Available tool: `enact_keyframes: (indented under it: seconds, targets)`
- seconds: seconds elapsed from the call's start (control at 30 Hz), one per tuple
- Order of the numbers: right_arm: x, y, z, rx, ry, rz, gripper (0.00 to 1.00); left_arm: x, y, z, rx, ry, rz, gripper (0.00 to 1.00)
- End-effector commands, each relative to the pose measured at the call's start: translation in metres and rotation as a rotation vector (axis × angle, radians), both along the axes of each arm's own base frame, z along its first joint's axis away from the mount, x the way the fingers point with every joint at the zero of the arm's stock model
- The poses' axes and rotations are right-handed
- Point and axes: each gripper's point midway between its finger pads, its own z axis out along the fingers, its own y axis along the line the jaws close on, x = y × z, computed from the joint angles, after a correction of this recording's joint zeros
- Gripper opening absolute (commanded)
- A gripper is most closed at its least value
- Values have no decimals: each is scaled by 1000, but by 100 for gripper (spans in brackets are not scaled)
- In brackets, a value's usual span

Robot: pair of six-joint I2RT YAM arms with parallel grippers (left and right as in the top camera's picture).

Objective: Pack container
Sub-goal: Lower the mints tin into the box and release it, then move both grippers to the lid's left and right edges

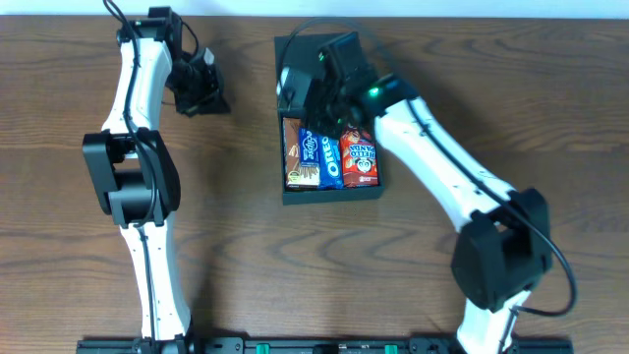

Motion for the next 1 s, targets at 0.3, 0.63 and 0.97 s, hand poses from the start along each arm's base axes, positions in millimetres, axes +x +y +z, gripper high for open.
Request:
enact_keyframes:
  seconds: [0.3, 0.63, 0.97]
  targets:
    - [76, -152, -26, 420, 406, -714, 2, 42, -69, 22, -13, -188, -29, 6]
    - [77, -163, -113, 458, 670, -902, 2, 40, -76, 8, 181, -146, 90, 6]
    - [81, -160, -150, 469, 724, -944, 2, 37, -77, -13, 181, -95, 104, 6]
